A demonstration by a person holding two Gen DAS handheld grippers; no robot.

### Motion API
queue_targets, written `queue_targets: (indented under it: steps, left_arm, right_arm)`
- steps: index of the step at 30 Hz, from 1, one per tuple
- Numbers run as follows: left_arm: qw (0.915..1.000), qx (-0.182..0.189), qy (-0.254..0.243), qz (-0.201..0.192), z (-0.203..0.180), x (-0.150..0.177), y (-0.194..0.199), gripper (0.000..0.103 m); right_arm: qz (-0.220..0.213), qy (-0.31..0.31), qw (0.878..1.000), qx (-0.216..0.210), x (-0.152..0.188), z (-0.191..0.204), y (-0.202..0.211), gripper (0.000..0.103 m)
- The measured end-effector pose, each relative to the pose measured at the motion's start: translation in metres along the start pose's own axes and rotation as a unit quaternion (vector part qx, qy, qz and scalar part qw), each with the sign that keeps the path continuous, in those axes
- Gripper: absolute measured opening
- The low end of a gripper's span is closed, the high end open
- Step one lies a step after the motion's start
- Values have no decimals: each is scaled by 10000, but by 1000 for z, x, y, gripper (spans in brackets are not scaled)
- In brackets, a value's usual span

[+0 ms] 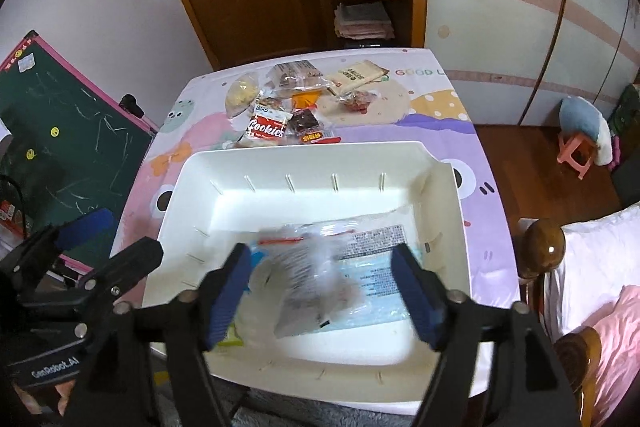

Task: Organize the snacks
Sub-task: 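Carry the blue candy and white bag over the tray and release both, then move both tools back over the snack pile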

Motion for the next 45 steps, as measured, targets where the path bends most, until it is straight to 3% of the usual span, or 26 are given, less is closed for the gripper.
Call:
queue_targets:
  steps: [19, 28, 33, 37, 45]
  left_arm:
    - [9994, 101, 339, 55, 14, 4, 0, 82]
    - [9988, -139, 470, -64, 28, -7, 5, 82]
    - [9976, -405, 489, -282, 40, -34, 19, 82]
    - [9956, -645, 399, -544, 50, -65, 40, 83]
    - [9911, -883, 416, -902, 69, -136, 80, 83]
  right_arm:
    - [-37, 20, 9999, -99, 2, 3, 4, 77]
    - [-184, -48, 9998, -113, -5, -2, 7, 77]
    - [-433, -7, 9991, -41, -23, -10, 23, 77]
    - [-641, 81, 9976, -243, -45, -16, 40, 77]
    - [-1218, 71, 9924, -148, -122, -33, 96, 77]
Point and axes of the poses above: each gripper's, at about its wrist camera, not at the fingertips, and y roughly against the way its jaws point, z to its left, x to its underside, the point moved 5 cm from there along -y, roughly the way its jaws point, and after that the axes turned 11 degrees about z, right-handed, at the moved point
